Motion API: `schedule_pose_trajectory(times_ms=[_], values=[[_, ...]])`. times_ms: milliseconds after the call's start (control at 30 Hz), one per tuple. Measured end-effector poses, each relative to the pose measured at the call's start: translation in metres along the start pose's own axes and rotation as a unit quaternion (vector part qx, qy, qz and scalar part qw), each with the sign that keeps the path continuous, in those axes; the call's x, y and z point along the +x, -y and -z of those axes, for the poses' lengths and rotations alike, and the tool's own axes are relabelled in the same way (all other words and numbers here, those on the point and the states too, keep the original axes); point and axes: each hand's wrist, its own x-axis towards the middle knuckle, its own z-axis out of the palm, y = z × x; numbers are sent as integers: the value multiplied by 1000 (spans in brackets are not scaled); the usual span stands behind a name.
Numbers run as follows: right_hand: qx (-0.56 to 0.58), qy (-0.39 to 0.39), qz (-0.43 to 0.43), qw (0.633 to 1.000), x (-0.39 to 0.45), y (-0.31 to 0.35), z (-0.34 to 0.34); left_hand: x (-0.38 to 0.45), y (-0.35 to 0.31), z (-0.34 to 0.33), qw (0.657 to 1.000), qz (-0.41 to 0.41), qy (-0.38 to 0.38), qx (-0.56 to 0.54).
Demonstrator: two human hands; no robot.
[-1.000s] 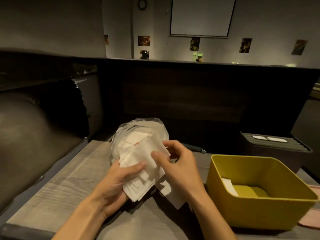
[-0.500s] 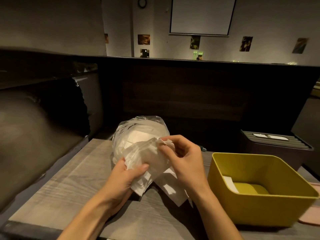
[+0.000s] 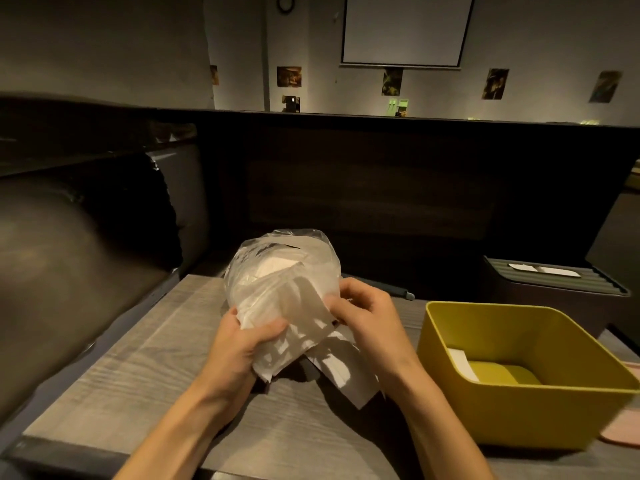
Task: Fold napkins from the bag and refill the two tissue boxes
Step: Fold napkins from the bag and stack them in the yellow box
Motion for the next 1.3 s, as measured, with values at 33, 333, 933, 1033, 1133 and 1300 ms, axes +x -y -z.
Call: schedule_pose_trajectory(times_ms=[33, 333, 933, 1033, 1133, 1300], values=[[-15, -12, 8, 1000, 0, 0, 0, 0, -1, 0, 1000, 2, -5, -2], [37, -123, 81, 988, -3, 10, 0, -1, 2, -2, 1000, 30, -5, 7], [-101, -122, 79, 984, -8, 4, -17, -4, -10, -11, 992, 67, 20, -101], [-135, -130, 79, 979, -7, 2, -16, 0, -1, -4, 998, 48, 24, -30], [-115, -147, 62, 980, -5, 2, -11, 0, 8, 1, 998, 17, 21, 53], [-120, -69, 82, 987, -6, 3, -12, -3, 8, -4, 990, -9, 35, 140]])
